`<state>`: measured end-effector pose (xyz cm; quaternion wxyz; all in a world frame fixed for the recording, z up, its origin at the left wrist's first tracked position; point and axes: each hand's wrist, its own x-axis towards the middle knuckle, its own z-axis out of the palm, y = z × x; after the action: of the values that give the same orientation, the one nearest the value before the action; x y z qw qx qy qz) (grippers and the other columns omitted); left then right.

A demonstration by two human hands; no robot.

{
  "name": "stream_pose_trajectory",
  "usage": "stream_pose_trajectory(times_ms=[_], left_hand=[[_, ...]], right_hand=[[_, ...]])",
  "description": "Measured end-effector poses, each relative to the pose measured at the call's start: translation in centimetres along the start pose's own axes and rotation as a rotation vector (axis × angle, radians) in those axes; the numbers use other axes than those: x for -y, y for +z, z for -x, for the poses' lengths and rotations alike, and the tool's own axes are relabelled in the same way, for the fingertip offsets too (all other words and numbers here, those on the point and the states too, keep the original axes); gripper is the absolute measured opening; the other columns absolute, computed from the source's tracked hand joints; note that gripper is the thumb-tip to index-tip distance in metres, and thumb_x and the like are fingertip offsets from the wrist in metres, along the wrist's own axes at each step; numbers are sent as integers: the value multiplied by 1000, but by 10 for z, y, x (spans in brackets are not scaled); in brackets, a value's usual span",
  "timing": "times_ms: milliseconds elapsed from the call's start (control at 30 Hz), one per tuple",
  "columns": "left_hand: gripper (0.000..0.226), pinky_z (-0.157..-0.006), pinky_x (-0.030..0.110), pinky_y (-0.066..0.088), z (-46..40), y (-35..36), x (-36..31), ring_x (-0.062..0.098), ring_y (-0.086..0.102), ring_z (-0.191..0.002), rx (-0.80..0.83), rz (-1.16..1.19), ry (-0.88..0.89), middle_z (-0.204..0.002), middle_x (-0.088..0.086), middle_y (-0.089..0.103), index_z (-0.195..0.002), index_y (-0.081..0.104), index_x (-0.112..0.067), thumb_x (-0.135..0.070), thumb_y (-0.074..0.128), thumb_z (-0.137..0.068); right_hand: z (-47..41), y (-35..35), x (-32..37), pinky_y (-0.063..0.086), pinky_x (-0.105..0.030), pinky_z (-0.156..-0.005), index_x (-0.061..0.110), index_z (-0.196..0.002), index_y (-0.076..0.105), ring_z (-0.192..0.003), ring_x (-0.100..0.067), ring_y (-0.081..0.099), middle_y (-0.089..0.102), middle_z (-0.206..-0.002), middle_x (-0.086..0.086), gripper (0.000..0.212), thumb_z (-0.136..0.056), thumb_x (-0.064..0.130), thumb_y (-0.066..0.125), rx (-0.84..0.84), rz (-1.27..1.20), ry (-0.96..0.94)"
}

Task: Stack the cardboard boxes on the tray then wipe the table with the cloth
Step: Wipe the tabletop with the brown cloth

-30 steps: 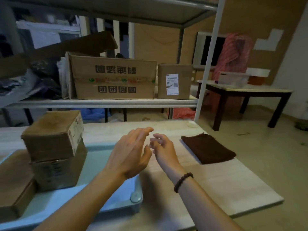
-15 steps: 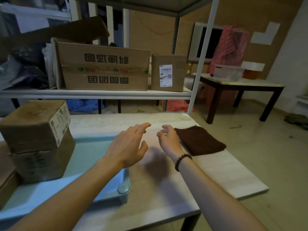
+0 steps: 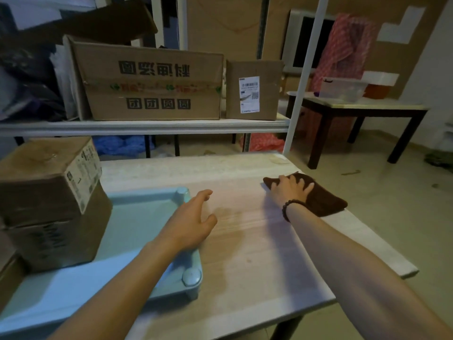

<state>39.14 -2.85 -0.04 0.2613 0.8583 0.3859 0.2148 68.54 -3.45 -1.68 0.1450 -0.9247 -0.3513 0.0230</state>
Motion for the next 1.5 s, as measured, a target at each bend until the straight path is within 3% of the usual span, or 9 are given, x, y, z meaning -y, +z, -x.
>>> stream_pose_trajectory(times_ms=[100, 167, 367, 533, 733, 867, 1133, 1333, 1500], left_hand=[[62, -103, 33, 39, 2, 6, 7, 14, 51, -124, -9, 63, -9, -155, -7, 39, -152, 27, -31, -35, 53, -96], [62, -105, 33, 39, 1, 8, 9, 13, 50, -124, -11, 71, -5, -154, -6, 40, -152, 27, -32, -35, 54, -96], [65, -114, 40, 34, -2, 12, 11, 18, 38, -140, 11, 74, -13, -156, -5, 36, -152, 26, -33, -33, 53, -93], [65, -115, 40, 32, -2, 12, 9, 19, 36, -141, 23, 50, -22, -157, -3, 35, -153, 27, -29, -32, 53, -93], [53, -109, 32, 36, 2, 7, 2, 15, 37, -139, -28, 52, 11, -153, -3, 40, -143, 37, -30, -30, 53, -93], [57, -113, 32, 29, 4, 8, 3, 15, 31, -143, -15, 17, 8, -160, -3, 30, -151, 28, -28, -30, 48, -97], [62, -118, 37, 25, 5, 8, 7, 17, 20, -150, 32, 19, -23, -164, -1, 21, -153, 23, -29, -35, 46, -96], [61, -113, 37, 28, 7, 6, 2, 20, 27, -146, 31, 22, -35, -162, 1, 26, -154, 23, -27, -34, 46, -99], [56, -97, 40, 47, 6, 3, 0, 23, 55, -120, -20, 50, -44, -144, 3, 52, -148, 26, -32, -35, 45, -96]], right_hand=[[-12, 4, -7, -9, -72, -115, 18, -160, 24, -153, -49, 0, 8, -169, -20, 86, -93, 69, 39, 88, 55, 134], [-15, 9, -10, -11, -74, -113, 19, -163, 11, -154, -48, -6, -1, -170, -19, 100, -87, 81, 31, 152, 70, 210], [-25, 20, -17, 6, -65, -121, 22, -159, 30, -152, -47, 13, 21, -168, -15, 68, -102, 58, 23, 115, 87, 94], [1, 15, -2, 19, -56, -120, 18, -148, 49, -146, -40, 28, 37, -159, -12, 57, -107, 47, 21, 163, 95, -253], [71, 45, 85, 7, -47, -125, 30, -159, 31, -157, -31, 9, 18, -170, -4, 58, -106, 55, 27, 268, 93, -703], [64, 42, 70, 8, -48, -125, 35, -160, 24, -157, -28, 8, 12, -171, -3, 60, -105, 59, 24, 246, 109, -549], [28, -3, -62, 4, -59, -124, 34, -157, 31, -156, -38, 7, 17, -170, -9, 58, -104, 54, 24, 164, 64, 36], [72, 18, 15, 12, -54, -123, 30, -158, 32, -154, -38, 12, 20, -169, -5, 56, -107, 51, 25, 239, 110, -396], [125, 25, 65, 7, -49, -126, 32, -161, 23, -157, -30, 4, 12, -172, -2, 54, -108, 47, 25, 316, 132, -698]])
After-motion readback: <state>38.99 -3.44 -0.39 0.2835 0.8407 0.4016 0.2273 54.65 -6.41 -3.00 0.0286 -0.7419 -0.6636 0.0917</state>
